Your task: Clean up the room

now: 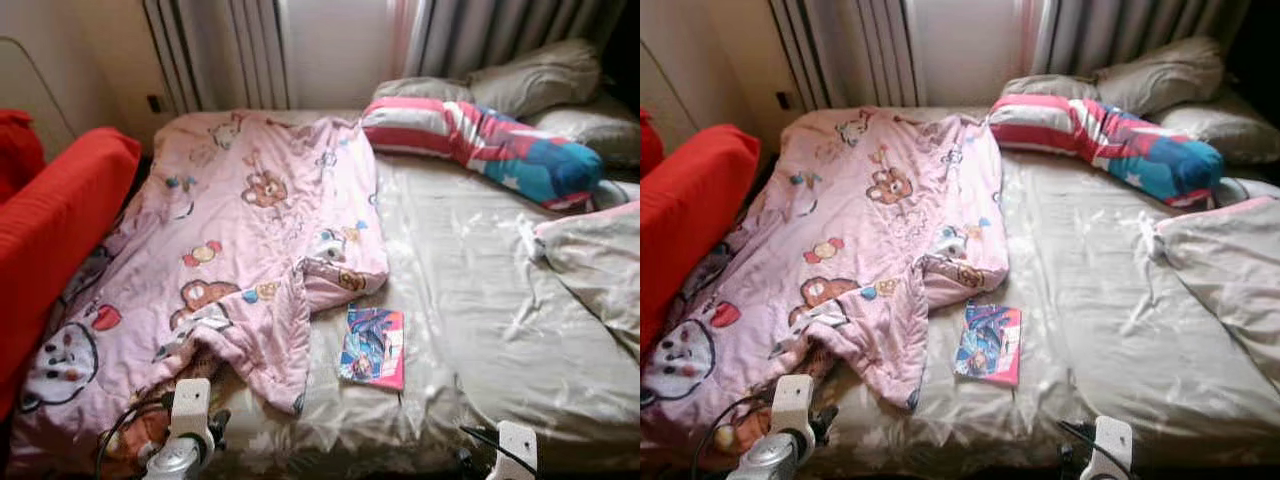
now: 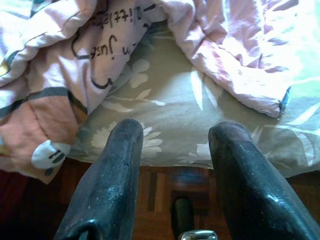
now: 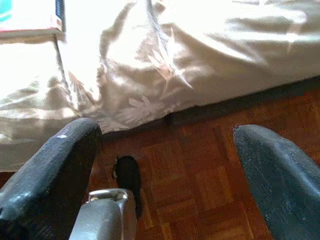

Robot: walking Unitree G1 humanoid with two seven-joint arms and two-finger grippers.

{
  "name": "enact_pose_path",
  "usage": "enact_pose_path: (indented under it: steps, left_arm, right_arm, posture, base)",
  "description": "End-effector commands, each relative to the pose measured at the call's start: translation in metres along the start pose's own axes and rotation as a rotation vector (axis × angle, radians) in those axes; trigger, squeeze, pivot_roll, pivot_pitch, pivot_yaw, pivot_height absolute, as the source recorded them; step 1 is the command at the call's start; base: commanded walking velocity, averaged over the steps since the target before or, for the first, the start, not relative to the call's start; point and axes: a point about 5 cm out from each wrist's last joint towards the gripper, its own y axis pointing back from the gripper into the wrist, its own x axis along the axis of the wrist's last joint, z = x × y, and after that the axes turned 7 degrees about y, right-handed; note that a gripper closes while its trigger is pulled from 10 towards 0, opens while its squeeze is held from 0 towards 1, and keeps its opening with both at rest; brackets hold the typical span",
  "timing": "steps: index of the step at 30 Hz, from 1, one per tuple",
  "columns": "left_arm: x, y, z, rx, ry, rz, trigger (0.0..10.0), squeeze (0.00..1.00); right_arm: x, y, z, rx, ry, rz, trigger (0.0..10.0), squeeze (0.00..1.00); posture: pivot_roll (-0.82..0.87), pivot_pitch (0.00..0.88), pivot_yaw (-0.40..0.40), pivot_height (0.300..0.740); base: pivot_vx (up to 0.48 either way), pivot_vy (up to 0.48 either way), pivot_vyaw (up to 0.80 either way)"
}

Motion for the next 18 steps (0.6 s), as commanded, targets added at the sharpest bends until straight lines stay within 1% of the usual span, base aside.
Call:
enact_pose_path:
  steps: [1,9,14,16,18]
  left_arm:
    - [-0.0037,0.0017,-0.0071,0.013,-0.011,-0.017,10.0,0.0]
    - [-0.0035,0.0017,-0.0076,0.011,-0.011,-0.018,10.0,0.0]
    - [-0.002,0.0007,-0.0036,0.005,-0.013,-0.013,10.0,0.0]
    - [-0.0015,0.0005,-0.0025,0.004,-0.012,-0.011,10.0,0.0]
    - [-0.0009,0.0002,-0.0011,0.002,-0.012,-0.008,10.0,0.0]
  right_arm:
    - [-0.0033,0.0008,0.0015,-0.005,0.003,-0.006,10.0,0.0]
    - [-0.0038,0.0009,0.0013,-0.009,0.003,-0.007,10.0,0.0]
    - [-0.0038,0.0008,0.0015,-0.014,-0.003,-0.011,10.0,0.0]
    - [-0.0035,0.0008,0.0017,-0.014,0.001,-0.011,10.0,0.0]
    - [-0.0034,0.0007,0.0017,-0.016,-0.004,-0.011,10.0,0.0]
  posture:
    - [0.12,0.02,0.018,0.74]
    - [0.12,0.017,0.019,0.74]
    - [0.12,0.025,0.019,0.74]
    - [0.12,0.028,0.018,0.74]
    - [0.12,0.034,0.019,0.74]
  base:
    - [0.0,-0.48,0.0]
    - [0.0,-0.48,0.0]
    - [0.0,-0.48,0.0]
    - [0.0,-0.48,-0.41]
    - [0.0,-0.48,-0.79]
